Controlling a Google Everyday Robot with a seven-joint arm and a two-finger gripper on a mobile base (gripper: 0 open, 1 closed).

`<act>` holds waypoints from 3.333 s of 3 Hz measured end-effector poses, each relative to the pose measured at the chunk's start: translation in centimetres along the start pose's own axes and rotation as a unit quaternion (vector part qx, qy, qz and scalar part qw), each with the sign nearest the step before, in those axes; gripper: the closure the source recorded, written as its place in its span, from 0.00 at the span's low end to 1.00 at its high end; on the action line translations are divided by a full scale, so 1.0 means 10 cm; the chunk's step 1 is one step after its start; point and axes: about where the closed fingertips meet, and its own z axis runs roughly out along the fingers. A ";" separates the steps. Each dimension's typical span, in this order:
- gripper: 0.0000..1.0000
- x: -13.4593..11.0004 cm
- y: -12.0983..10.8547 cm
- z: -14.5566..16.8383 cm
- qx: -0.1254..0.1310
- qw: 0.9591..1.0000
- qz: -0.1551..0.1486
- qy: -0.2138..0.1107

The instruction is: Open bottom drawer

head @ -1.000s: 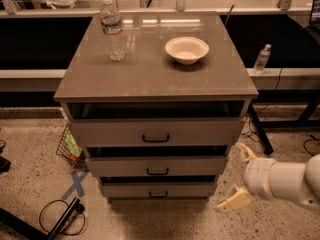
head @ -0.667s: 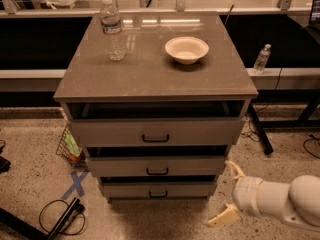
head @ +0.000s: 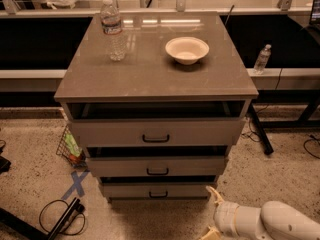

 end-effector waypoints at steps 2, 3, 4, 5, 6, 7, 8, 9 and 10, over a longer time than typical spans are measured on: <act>0.00 0.19 0.10 0.38 -0.033 0.999 0.013 0.013; 0.00 0.26 0.07 0.54 -0.052 0.999 0.016 0.004; 0.00 0.48 -0.01 0.80 -0.084 0.996 0.009 -0.017; 0.00 0.80 -0.21 1.18 -0.106 0.993 0.021 -0.056; 0.00 1.12 -0.74 1.54 -0.095 0.992 0.034 -0.070; 0.00 1.28 -1.10 1.74 -0.086 0.994 0.038 -0.063; 0.00 1.40 -1.40 2.02 -0.079 0.996 0.023 -0.034; 0.00 1.41 -1.39 2.05 -0.081 0.996 0.024 -0.034; 0.00 1.48 -1.45 2.22 -0.086 0.996 0.024 -0.031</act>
Offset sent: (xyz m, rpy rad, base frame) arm -0.0007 0.0134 -0.0316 0.0003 0.0522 0.0225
